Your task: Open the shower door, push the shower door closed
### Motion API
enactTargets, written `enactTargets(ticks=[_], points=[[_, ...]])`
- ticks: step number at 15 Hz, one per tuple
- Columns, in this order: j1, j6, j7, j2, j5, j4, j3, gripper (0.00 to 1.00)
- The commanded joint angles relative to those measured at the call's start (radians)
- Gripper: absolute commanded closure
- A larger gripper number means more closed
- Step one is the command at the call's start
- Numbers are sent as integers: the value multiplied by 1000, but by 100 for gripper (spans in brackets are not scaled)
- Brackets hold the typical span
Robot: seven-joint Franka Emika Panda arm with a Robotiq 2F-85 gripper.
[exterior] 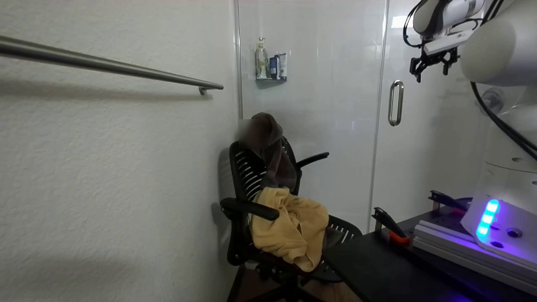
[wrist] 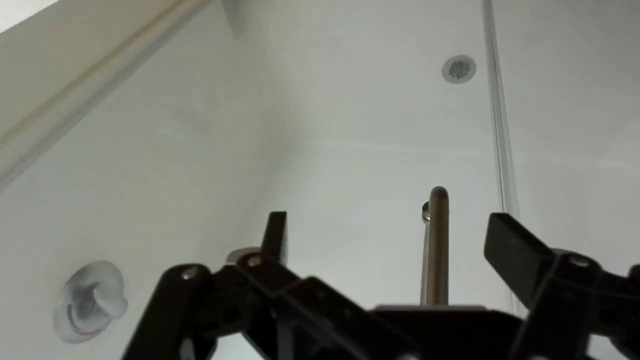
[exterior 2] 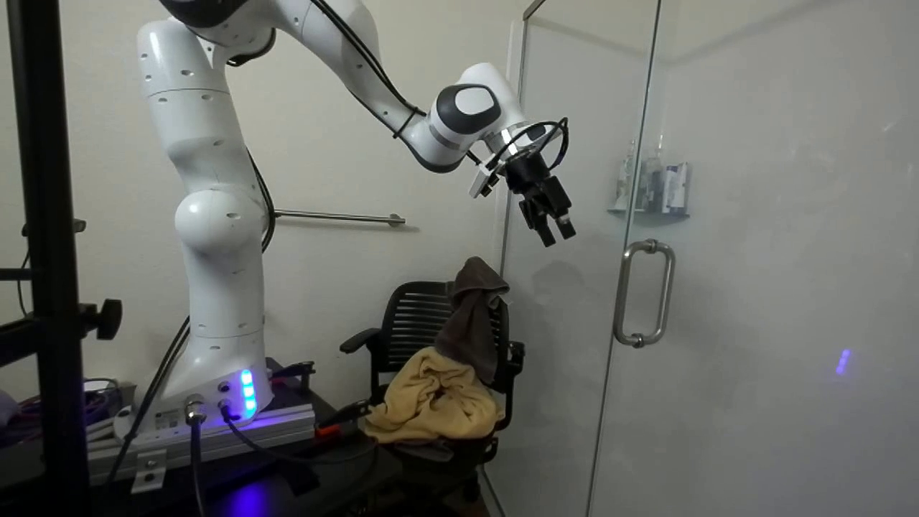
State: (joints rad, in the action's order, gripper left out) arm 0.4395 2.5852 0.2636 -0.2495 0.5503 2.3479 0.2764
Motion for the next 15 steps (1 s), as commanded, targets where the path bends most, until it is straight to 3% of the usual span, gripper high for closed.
enactTargets(ticks=[1, 2, 3, 7, 9, 13, 15], points=[[-45, -11, -89, 149, -94, -156, 4, 0], [-55, 7, -112, 156, -117, -156, 6, 0], [-39, 10, -54, 121, -71, -109, 6, 0], [-63, 10, -80, 152, -103, -149, 7, 0], [-65, 58, -128, 122, -121, -89, 17, 0], [-81, 307, -414, 165, -329, -33, 76, 0], [-82, 359, -550, 177, -407, -16, 102, 0]])
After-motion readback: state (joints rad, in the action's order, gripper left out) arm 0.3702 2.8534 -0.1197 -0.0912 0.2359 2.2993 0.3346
